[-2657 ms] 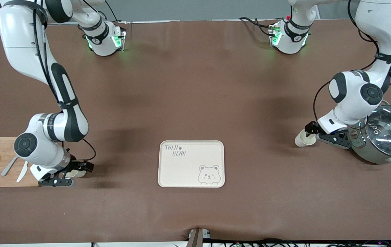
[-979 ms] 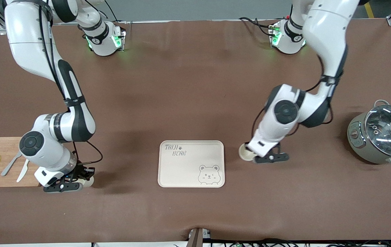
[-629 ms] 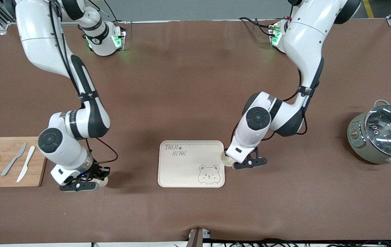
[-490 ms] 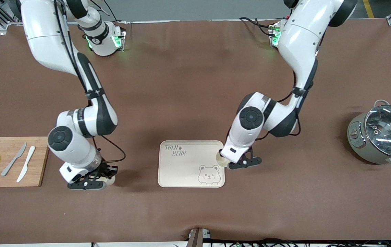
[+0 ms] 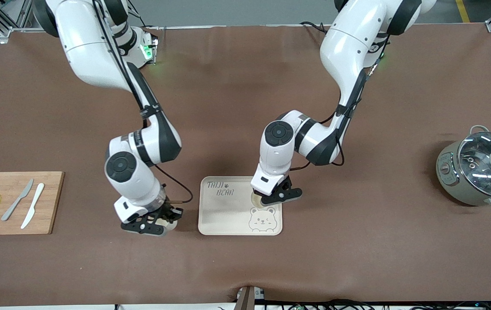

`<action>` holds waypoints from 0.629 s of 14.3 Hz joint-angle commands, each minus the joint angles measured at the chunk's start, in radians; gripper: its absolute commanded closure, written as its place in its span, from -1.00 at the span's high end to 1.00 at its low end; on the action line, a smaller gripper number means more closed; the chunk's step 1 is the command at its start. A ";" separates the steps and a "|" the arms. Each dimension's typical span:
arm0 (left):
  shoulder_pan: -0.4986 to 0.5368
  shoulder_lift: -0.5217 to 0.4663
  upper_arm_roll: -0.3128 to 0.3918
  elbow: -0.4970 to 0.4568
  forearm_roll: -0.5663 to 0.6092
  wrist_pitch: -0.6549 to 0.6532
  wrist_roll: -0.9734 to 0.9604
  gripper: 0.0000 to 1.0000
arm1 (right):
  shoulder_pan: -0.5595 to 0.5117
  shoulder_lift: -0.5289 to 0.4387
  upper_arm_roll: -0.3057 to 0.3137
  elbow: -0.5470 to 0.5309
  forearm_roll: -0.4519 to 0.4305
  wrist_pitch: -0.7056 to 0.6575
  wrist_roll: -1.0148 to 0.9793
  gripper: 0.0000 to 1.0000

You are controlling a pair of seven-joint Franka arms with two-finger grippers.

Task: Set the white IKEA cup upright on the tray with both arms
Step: 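Carry the cups toward the tray with both grippers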

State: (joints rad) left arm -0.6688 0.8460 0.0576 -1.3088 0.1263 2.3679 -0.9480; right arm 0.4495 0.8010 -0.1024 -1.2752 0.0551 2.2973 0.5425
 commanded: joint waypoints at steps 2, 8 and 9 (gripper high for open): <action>-0.017 0.034 0.016 0.026 0.032 0.053 -0.037 -1.00 | 0.049 0.090 -0.010 0.158 -0.006 -0.064 0.149 -1.00; -0.020 0.056 0.014 0.023 0.056 0.063 -0.035 -0.47 | 0.103 0.101 -0.013 0.171 -0.009 -0.065 0.258 -1.00; -0.012 0.054 0.016 0.022 0.059 0.063 -0.020 0.99 | 0.110 0.103 -0.013 0.171 -0.011 -0.065 0.270 -1.00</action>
State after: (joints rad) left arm -0.6815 0.8832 0.0598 -1.3067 0.1525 2.4277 -0.9496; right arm 0.5393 0.8779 -0.1046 -1.1488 0.0544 2.2502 0.7650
